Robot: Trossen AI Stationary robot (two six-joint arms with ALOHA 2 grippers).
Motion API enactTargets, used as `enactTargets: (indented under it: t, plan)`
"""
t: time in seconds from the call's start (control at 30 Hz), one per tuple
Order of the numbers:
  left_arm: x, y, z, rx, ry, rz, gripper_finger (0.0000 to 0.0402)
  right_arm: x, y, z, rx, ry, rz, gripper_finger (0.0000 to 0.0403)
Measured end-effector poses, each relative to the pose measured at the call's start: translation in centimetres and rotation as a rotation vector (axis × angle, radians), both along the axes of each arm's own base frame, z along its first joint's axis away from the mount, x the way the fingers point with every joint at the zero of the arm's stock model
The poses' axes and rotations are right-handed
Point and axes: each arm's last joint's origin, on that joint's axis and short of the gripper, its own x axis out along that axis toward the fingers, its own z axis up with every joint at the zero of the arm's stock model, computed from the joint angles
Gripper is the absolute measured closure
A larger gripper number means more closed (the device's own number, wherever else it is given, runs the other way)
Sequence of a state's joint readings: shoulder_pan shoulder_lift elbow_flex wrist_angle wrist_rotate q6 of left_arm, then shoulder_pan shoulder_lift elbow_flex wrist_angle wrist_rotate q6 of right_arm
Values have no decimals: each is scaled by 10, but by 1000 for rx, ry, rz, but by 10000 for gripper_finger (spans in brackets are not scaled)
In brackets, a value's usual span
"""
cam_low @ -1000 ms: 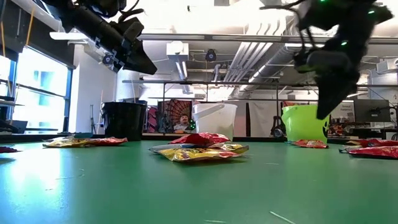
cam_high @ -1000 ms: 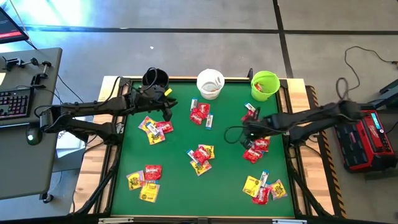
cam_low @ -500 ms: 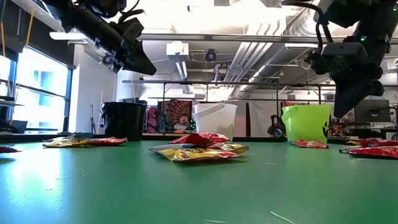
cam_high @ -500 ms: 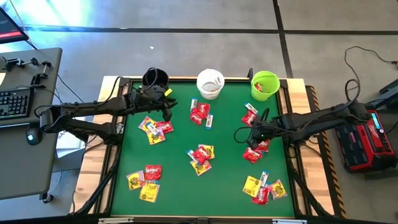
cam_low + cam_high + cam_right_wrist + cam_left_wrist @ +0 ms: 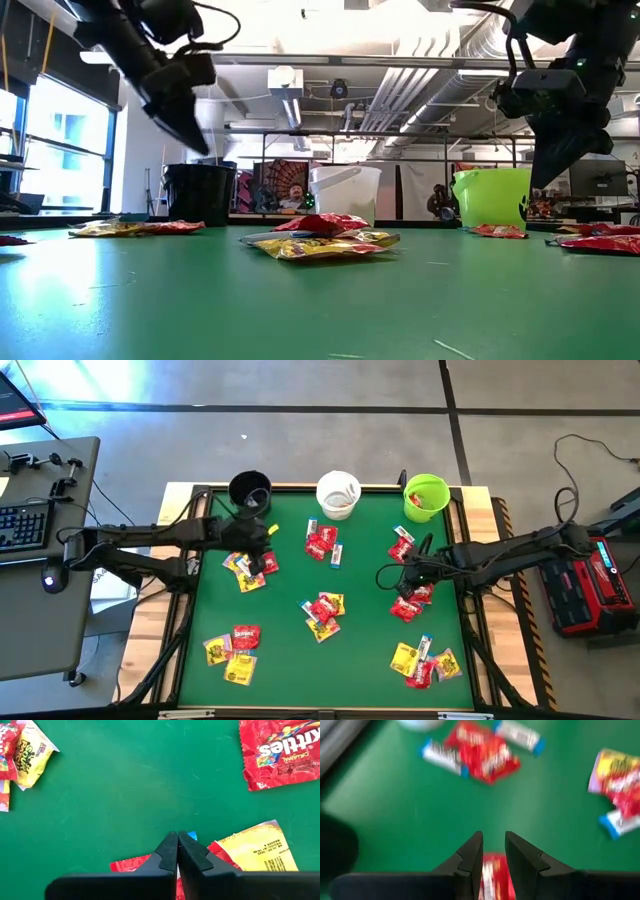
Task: Sort candy by brand, put in halloween buckets
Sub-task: Put the red candy into the green bucket
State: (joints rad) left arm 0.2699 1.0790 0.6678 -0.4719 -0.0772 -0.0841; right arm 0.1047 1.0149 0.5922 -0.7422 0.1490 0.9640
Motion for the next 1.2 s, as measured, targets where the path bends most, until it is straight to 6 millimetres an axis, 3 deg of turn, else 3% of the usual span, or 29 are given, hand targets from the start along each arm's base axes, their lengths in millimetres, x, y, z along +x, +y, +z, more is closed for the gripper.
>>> enactTargets:
  t: [0.2, 0.4, 0.87, 1.0, 1.2]
  plan:
    - [-6, -4, -5, -62, 69, 49, 322, 0, 0, 0, -9, 0, -1, 402]
    - [-3, -4, -8, -94, 70, 66, 290, 1, 0, 0, -8, -8, -1, 402]
    - [12, 8, -40, -184, 202, 128, 220, 1, 0, 0, 0, -9, 3, 400]
    - [13, 8, -45, -186, 228, 123, 211, 1, 0, 0, 2, -9, 4, 370]
    - [15, 9, -50, -186, 248, 125, 209, 2, 0, 1, -9, -25, -9, 285]
